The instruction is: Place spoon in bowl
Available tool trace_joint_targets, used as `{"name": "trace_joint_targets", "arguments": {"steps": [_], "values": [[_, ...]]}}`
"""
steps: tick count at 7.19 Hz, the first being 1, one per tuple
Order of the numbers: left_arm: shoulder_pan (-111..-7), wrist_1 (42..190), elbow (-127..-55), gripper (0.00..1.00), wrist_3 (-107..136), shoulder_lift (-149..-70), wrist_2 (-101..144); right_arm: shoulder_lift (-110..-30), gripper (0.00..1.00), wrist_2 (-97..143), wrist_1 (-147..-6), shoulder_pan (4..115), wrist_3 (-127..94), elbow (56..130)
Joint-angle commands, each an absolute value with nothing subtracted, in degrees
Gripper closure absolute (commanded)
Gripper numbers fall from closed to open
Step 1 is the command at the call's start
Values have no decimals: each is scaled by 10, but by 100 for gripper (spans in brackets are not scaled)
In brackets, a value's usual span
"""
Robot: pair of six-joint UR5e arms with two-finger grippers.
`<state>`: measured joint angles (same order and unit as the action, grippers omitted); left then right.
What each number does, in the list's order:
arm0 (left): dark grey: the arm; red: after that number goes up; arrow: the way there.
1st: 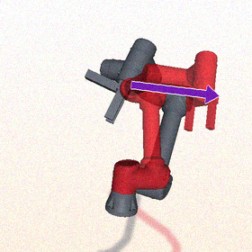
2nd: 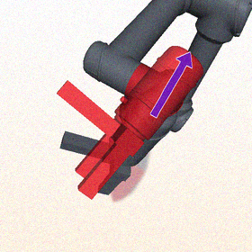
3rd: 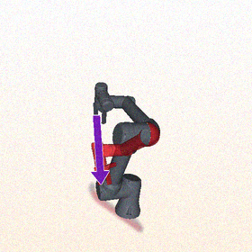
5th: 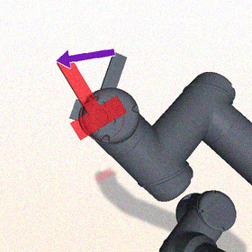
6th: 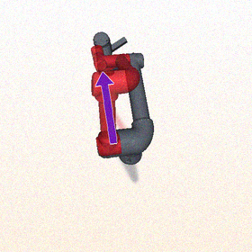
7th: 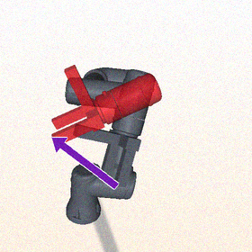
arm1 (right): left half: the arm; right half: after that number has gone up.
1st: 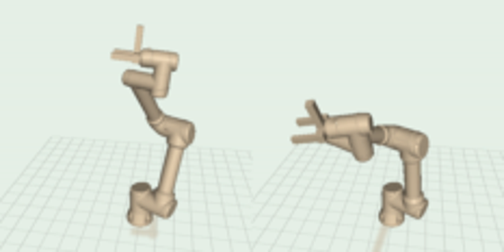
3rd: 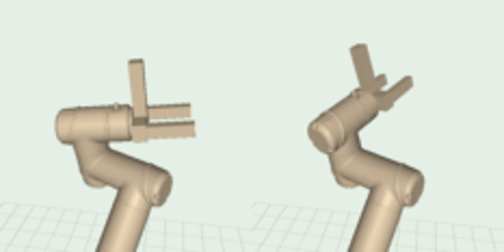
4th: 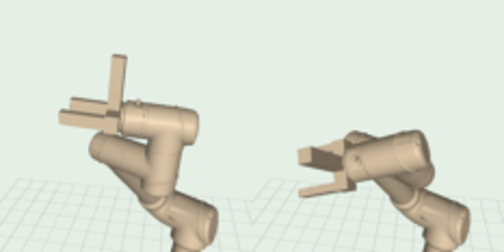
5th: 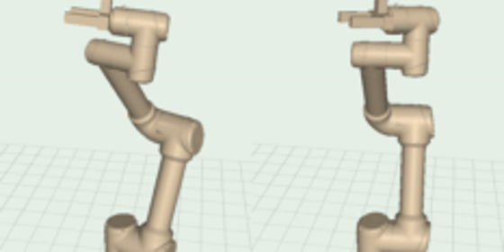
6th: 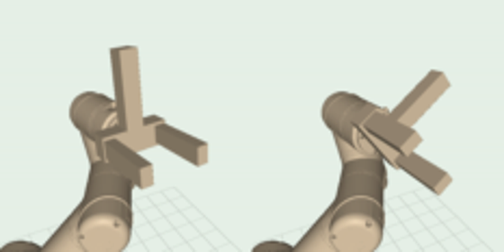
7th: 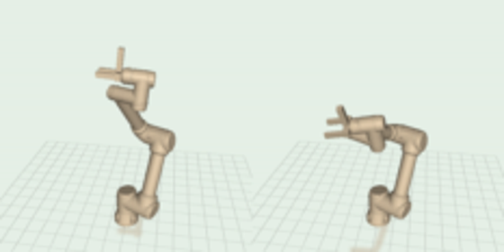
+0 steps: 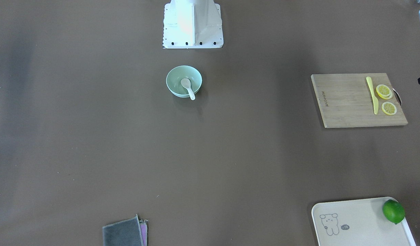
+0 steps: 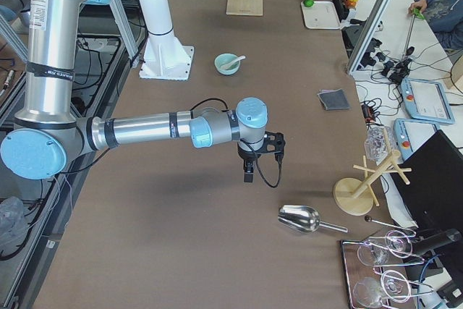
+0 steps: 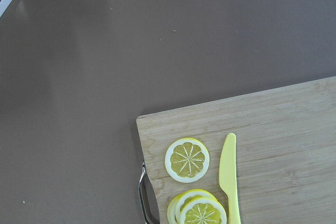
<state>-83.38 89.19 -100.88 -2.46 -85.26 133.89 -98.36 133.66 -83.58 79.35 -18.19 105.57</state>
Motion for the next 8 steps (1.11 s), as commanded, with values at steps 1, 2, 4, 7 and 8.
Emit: {"name": "trace_joint_targets", "arguments": {"steps": [1, 2, 4, 7, 8], "values": [[-847, 891, -1011, 2, -25, -847, 1341, -980, 0, 1337, -845, 794, -182, 1052], [-846, 890, -1012, 2, -25, -847, 1341, -978, 0, 1337, -848, 795, -181, 1049], [-850, 893, -1013, 2, -30, -846, 1343, -959, 0, 1337, -855, 799, -181, 1027], [-850, 895, -1016, 2, -30, -846, 1339, -940, 0, 1338, -873, 809, -149, 1004], [-850, 893, -1015, 2, -30, -846, 1339, -934, 0, 1338, -897, 812, -131, 1009]]}}
